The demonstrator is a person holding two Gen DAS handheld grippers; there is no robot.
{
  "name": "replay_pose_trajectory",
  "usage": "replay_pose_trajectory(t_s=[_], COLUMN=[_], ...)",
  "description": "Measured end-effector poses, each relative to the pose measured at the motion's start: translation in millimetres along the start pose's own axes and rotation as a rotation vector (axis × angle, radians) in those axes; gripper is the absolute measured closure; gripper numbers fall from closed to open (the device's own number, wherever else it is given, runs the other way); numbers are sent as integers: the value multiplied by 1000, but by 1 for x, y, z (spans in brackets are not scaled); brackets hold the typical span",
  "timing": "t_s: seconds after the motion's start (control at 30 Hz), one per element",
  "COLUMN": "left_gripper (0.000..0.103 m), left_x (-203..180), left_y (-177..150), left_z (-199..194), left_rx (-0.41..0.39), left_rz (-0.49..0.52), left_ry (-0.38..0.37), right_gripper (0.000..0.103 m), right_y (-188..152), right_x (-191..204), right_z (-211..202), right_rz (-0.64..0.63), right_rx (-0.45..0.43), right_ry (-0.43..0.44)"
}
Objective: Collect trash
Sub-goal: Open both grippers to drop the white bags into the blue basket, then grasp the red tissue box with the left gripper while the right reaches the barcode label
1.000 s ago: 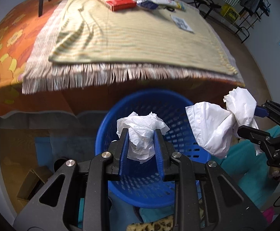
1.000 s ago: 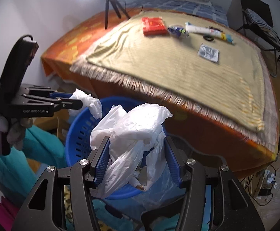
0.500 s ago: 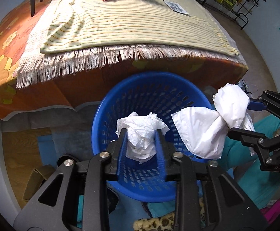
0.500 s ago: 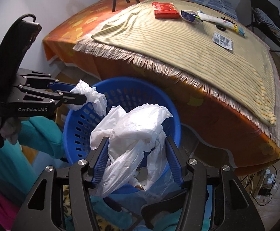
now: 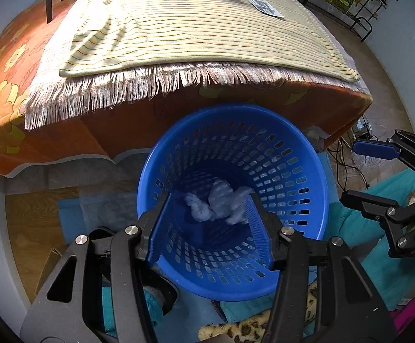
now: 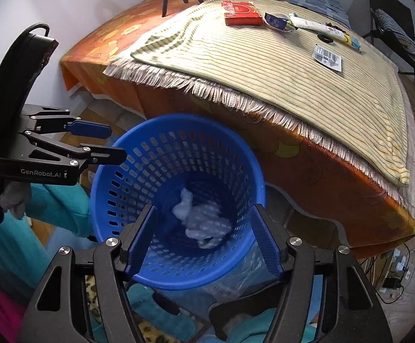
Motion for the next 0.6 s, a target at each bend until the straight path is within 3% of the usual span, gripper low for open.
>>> replay_pose_trajectory(t_s=[0.27, 0.33, 0.6], left_gripper=[49, 43, 39], left_x=[5, 8, 28], left_y=[12, 18, 65], left_z=[-5, -8, -25], left_rx=[-1, -7, -61], left_rz=[-11, -22, -42], left_ry=[3, 1, 22], right_gripper=[36, 36, 36], right_y=[12, 16, 52], right_x=[-10, -13, -40], right_z=[-3, -6, -23], right_rz=[31, 37, 89], right_rx=[-16, -28, -85], right_ry=[-4, -6, -20])
Point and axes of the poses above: each gripper's, at about its wrist camera, not at the fingertips, and z roughly the way its jaws point, x to its left, y to its top, the point moved 6 cm from there along z, roughly the way its jaws point, and after that the axes turned 13 degrees about z, right-handed, at the moved point
